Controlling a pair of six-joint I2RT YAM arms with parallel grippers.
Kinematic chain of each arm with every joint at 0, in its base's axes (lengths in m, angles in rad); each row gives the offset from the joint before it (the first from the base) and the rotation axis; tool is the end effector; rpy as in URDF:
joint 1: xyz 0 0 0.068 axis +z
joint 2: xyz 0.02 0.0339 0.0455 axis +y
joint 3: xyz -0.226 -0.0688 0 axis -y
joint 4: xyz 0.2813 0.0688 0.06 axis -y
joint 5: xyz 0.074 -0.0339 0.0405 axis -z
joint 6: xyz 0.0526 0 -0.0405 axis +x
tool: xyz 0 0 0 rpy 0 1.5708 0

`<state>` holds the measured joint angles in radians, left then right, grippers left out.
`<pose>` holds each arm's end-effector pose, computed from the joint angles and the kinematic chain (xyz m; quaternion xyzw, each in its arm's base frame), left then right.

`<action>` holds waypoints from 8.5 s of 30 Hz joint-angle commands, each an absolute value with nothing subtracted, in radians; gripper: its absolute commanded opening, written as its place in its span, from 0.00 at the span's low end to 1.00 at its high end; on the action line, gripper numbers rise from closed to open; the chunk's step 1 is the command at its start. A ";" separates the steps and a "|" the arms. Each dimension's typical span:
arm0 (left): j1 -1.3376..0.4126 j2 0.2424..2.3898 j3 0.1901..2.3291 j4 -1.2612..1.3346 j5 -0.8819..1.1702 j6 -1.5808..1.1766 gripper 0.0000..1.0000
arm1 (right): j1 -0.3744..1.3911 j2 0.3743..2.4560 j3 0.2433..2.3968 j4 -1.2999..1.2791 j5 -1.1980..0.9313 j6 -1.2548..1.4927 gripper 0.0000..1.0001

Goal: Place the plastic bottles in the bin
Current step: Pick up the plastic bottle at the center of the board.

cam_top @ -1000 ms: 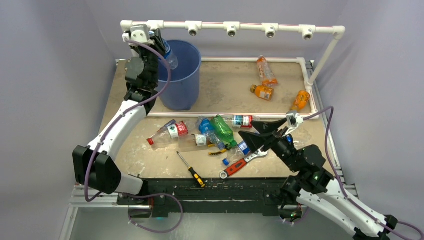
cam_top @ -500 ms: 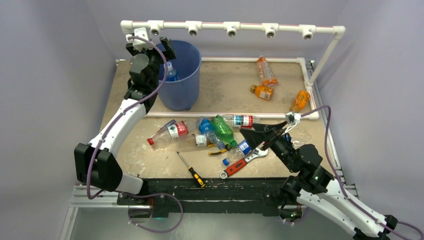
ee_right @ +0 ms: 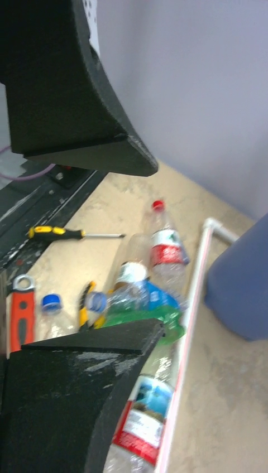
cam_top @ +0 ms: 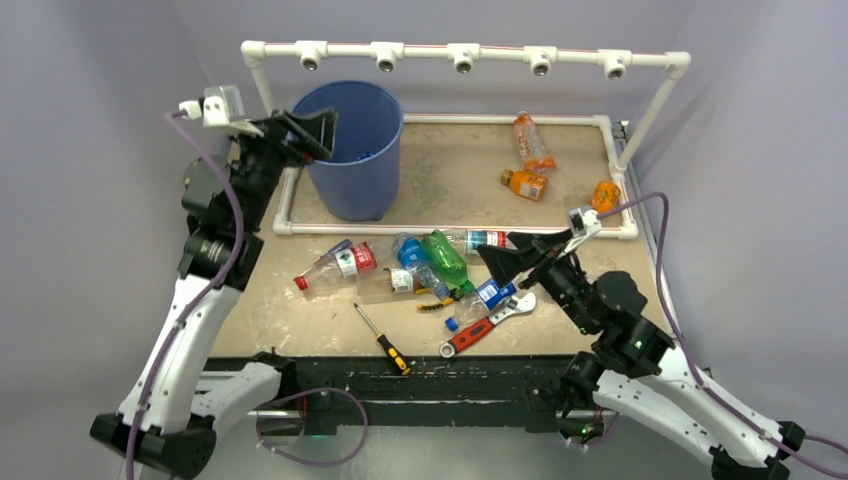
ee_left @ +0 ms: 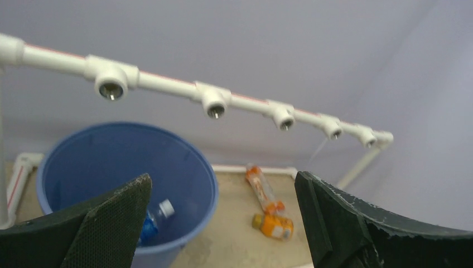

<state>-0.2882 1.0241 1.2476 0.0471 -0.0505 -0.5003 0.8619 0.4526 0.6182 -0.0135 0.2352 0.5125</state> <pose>0.2744 -0.0786 0.4612 -0.0840 0.5995 -0.2916 0.7406 0.1447 0.1499 0.3368 -0.0248 0.6525 0.4190 0.6310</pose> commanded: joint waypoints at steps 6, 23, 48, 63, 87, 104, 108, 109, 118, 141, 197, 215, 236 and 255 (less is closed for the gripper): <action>-0.297 0.856 0.933 -0.244 0.145 -0.473 0.99 | 0.862 0.515 0.581 -0.174 0.446 0.655 0.95; -0.572 0.959 0.837 -0.237 -0.045 -0.445 0.99 | 0.868 0.940 0.554 0.053 0.291 0.560 0.78; -0.572 0.952 0.793 -0.234 -0.025 -0.447 0.98 | 0.869 1.302 0.642 0.175 0.329 0.425 0.70; -0.572 0.939 0.782 -0.214 -0.005 -0.468 0.97 | 0.870 1.323 0.681 0.153 0.352 0.396 0.53; -0.522 0.788 0.553 0.433 0.550 -0.692 0.99 | 0.873 0.891 0.550 0.266 -0.151 0.356 0.44; -0.523 0.924 0.568 0.451 0.635 -0.751 0.77 | 0.967 0.940 0.583 0.296 -0.126 0.338 0.43; -0.524 0.937 0.562 0.488 0.669 -0.772 0.71 | 0.971 0.941 0.586 0.286 -0.101 0.337 0.43; -0.525 0.942 0.563 0.493 0.678 -0.775 0.70 | 0.971 0.941 0.588 0.285 -0.097 0.337 0.43; -0.533 0.968 0.570 0.506 0.727 -0.791 0.75 | 0.971 0.901 0.593 0.276 -0.020 0.335 0.42; -0.548 0.954 0.560 0.522 0.723 -0.785 0.54 | 0.978 0.904 0.586 0.289 -0.057 0.341 0.43; -0.550 0.636 0.356 1.086 0.140 -1.386 0.00 | 0.979 1.037 0.522 1.317 -0.059 0.906 0.70; -0.551 0.636 0.341 1.079 0.143 -1.383 0.00 | 0.980 1.093 0.590 1.227 -0.092 0.909 0.40; -0.552 0.685 1.118 -0.432 0.028 -0.108 0.97 | 0.979 0.767 1.057 -0.371 0.264 0.398 0.00; -0.833 1.055 1.390 -0.576 0.338 0.417 0.99 | 0.979 0.999 1.351 -0.573 0.145 0.286 0.00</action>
